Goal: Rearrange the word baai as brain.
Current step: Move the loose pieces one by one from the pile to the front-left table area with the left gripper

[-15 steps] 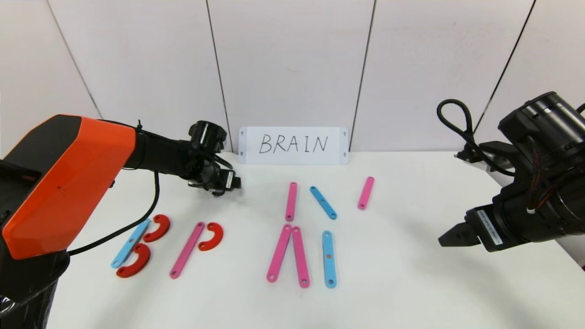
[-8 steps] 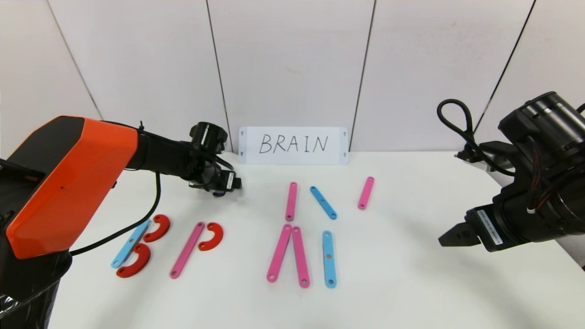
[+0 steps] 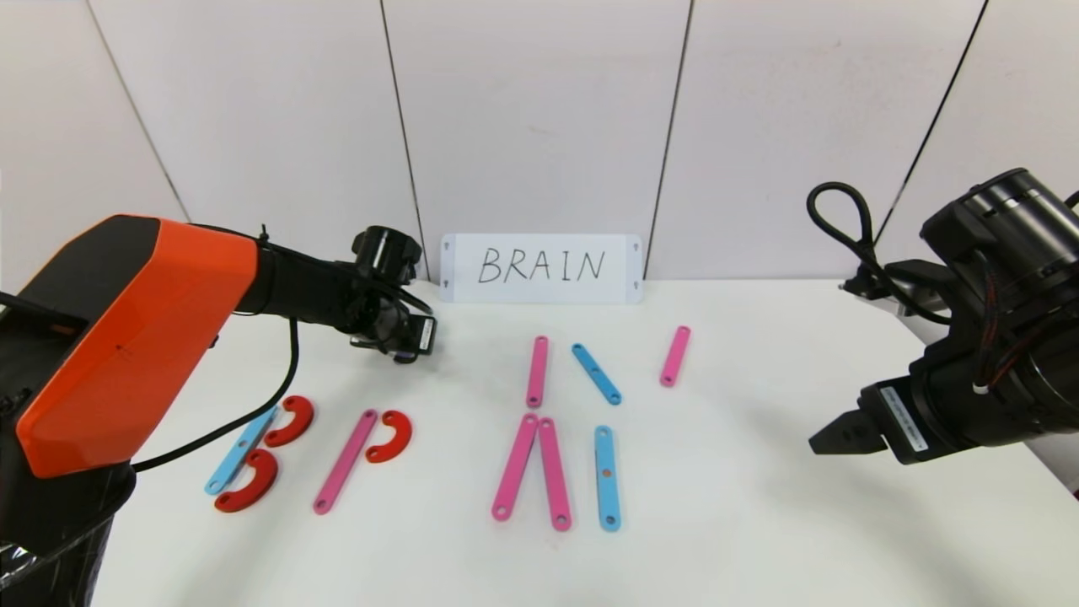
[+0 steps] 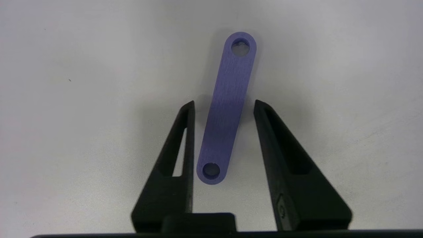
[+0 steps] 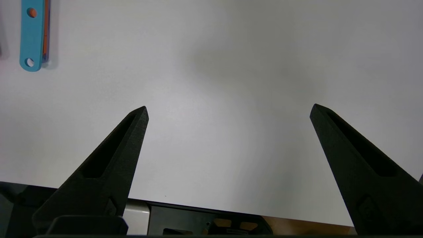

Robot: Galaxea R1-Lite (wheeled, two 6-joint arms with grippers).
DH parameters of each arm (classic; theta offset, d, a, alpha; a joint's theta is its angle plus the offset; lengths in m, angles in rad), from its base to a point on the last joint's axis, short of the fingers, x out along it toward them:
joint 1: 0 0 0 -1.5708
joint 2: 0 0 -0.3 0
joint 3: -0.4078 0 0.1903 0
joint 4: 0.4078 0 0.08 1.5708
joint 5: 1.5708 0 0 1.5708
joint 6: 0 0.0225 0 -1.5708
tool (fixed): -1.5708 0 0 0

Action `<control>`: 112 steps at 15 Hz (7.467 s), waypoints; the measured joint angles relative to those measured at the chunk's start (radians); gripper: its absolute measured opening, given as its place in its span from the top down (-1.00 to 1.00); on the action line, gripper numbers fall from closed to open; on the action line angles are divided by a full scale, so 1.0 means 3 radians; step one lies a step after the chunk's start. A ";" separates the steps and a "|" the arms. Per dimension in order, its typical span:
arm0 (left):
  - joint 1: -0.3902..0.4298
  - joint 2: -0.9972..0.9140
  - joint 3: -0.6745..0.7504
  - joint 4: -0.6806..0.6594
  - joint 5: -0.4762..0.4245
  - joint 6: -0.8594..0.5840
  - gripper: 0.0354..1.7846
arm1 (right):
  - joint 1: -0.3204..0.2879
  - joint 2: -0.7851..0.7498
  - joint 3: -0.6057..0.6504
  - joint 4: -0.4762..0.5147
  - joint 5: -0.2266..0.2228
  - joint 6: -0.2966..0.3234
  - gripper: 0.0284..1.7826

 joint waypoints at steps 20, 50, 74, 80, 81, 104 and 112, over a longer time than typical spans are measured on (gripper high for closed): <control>-0.0533 -0.1020 0.0557 0.1317 0.0728 -0.1923 0.73 | 0.0112 -0.0152 0.0040 0.0006 -0.0006 -0.0003 -0.92; -0.1245 -0.1926 0.2723 0.0327 0.0924 -0.3048 0.73 | 0.0348 -0.0215 0.0119 0.0002 -0.0011 0.0001 -0.92; -0.1239 -0.1554 0.2705 0.0295 0.0874 -0.3128 0.73 | 0.0350 -0.0222 0.0119 0.0004 -0.0013 0.0001 -0.92; -0.1217 -0.1491 0.2699 0.0117 0.0824 -0.3078 0.73 | 0.0352 -0.0230 0.0119 0.0004 -0.0013 0.0001 -0.92; -0.1206 -0.1482 0.2699 0.0112 0.0823 -0.3077 0.73 | 0.0352 -0.0230 0.0119 0.0002 -0.0013 0.0001 -0.92; -0.1151 -0.1416 0.2770 0.0135 0.0860 -0.3067 0.73 | 0.0359 -0.0222 0.0119 0.0004 -0.0011 0.0001 -0.92; -0.1244 -0.1404 0.2788 0.0118 0.0867 -0.3057 0.29 | 0.0357 -0.0231 0.0119 0.0005 -0.0010 0.0001 -0.92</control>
